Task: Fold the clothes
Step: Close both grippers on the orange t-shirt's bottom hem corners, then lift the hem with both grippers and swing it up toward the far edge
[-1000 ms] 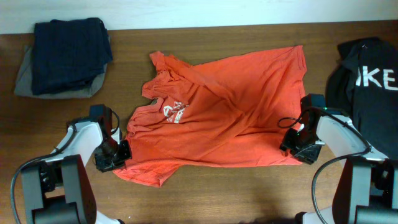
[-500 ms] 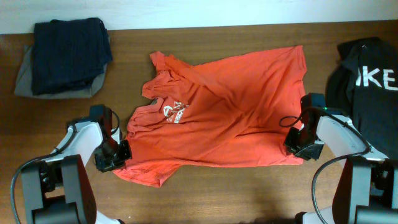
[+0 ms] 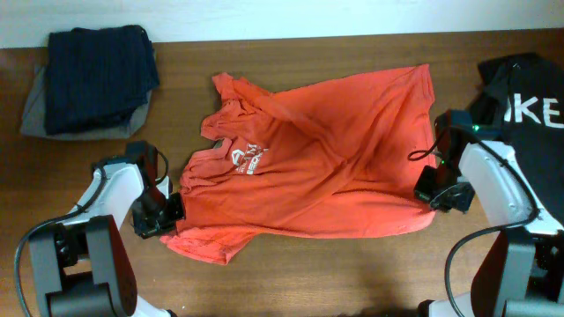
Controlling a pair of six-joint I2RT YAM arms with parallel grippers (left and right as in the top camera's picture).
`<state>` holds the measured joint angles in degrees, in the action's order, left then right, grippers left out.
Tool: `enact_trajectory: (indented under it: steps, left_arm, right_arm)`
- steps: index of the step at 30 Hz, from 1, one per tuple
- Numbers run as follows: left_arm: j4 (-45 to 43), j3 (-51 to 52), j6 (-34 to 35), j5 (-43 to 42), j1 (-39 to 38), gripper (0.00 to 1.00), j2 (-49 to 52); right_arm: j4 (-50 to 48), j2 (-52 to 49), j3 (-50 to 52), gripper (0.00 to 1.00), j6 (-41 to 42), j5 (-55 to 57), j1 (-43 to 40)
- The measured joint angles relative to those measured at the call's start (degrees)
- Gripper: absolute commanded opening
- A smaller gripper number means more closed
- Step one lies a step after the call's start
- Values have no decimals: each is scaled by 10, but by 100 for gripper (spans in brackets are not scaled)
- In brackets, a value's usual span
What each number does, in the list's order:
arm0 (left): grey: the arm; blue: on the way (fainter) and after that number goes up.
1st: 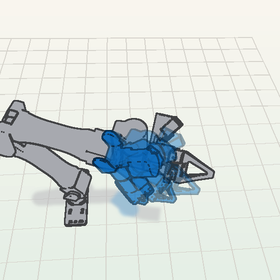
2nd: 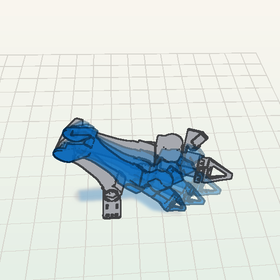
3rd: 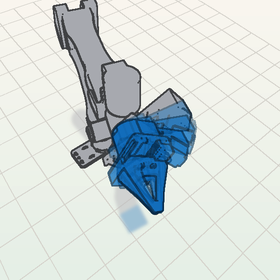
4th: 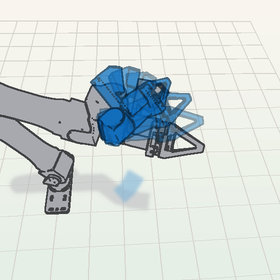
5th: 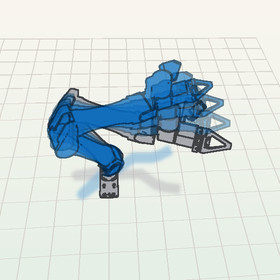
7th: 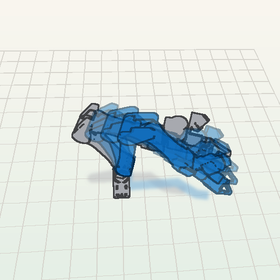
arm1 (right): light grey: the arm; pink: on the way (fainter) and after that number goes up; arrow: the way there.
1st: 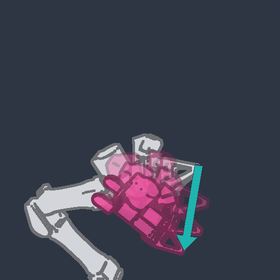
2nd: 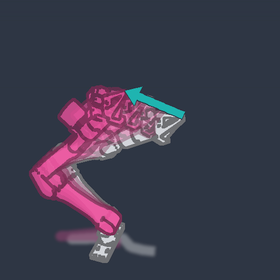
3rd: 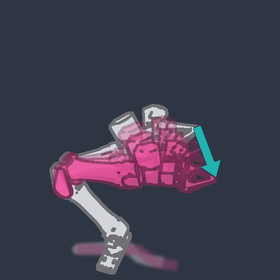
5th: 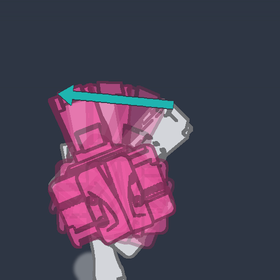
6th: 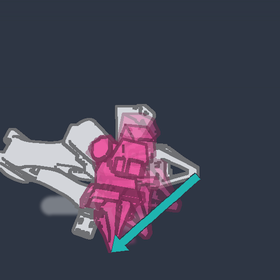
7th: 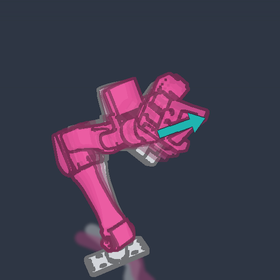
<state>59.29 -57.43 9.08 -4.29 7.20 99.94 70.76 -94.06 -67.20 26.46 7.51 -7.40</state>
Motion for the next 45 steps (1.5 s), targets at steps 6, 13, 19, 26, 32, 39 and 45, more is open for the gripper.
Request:
enact_trajectory:
  steps: [6,13,19,26,32,39,45]
  left_arm:
    - [27,-25,0,-2,0,1,-34]
    - [61,-45,0,-2,0,1,-98]
    - [99,-52,0,-2,0,1,-131]
    - [121,-130,0,-4,0,1,-183]
    - [99,-231,0,-5,0,1,-230]
    - [13,-327,0,-17,0,1,-240]
    - [-76,-391,0,-45,-1,1,-240]
  right_arm:
    - [71,6,-61,4,18,46,0]
    - [116,42,-66,4,44,69,0]
    - [130,99,-66,4,55,79,0]
    - [131,186,-72,4,62,81,0]
    - [132,234,-149,4,63,81,0]
    - [99,236,-276,4,38,55,0]
    - [79,226,-370,4,16,43,0]
